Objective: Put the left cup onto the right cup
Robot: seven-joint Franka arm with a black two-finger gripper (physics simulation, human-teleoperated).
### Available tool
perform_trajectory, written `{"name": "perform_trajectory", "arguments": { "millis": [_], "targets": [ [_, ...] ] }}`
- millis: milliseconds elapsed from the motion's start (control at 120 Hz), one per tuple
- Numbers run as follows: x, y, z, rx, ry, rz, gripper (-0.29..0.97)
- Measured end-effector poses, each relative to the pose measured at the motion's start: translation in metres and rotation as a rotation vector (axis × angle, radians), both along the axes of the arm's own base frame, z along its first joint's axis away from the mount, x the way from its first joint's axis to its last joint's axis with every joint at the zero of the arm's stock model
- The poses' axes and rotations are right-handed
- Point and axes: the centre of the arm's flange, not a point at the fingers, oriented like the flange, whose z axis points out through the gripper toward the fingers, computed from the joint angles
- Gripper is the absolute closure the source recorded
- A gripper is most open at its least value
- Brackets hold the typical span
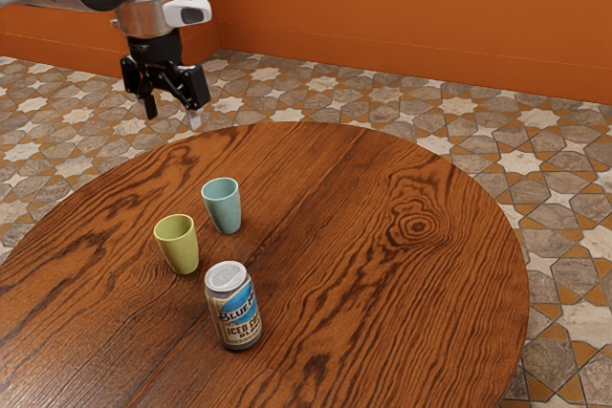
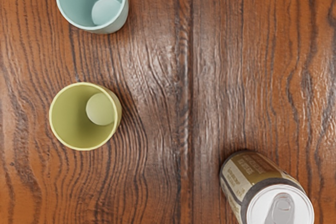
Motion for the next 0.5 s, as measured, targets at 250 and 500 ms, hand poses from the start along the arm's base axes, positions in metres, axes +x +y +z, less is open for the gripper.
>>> {"name": "perform_trajectory", "arguments": {
  "millis": [250, 500],
  "targets": [
    [0.001, 0.005, -0.01, -0.002, -0.002, -0.001, 0.0],
    [-0.003, 0.009, -0.072, -0.033, 0.051, 0.013, 0.03]
  ]
}}
